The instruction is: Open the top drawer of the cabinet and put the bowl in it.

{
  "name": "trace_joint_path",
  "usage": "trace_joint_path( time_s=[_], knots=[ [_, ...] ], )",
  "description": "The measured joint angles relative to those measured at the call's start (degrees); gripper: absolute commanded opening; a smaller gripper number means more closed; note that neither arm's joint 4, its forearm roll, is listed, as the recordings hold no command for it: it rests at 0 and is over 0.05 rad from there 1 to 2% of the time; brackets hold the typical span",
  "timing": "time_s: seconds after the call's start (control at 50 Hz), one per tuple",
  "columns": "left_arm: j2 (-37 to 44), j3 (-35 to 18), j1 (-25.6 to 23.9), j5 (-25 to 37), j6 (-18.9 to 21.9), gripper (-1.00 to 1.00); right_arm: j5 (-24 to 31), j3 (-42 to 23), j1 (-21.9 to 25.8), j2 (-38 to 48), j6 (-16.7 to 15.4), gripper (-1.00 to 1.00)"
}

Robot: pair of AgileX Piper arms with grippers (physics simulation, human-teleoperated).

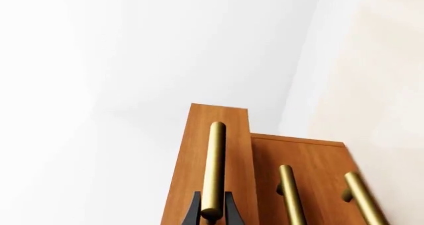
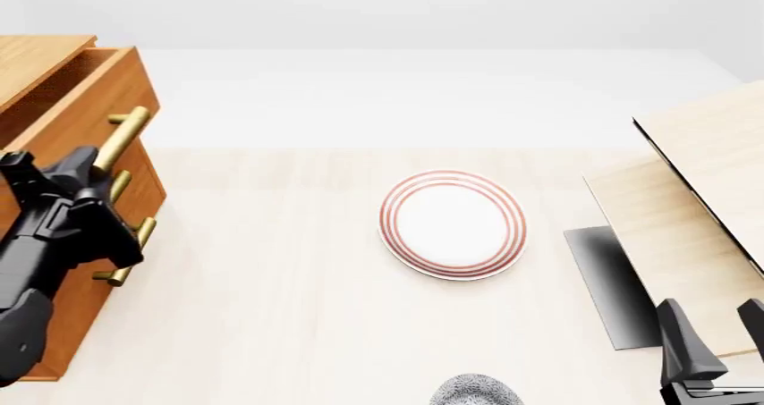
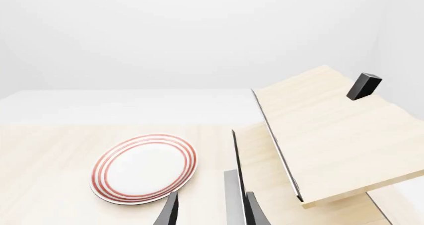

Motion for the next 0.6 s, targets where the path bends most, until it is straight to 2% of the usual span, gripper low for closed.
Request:
trace_joint_path(
  time_s=[0.6],
  knots=[
    [-1.8, 0.2, -7.0, 2.4, 0.5, -1.00, 0.0, 0.0, 0.0, 0.0, 0.0, 1.00]
  ],
)
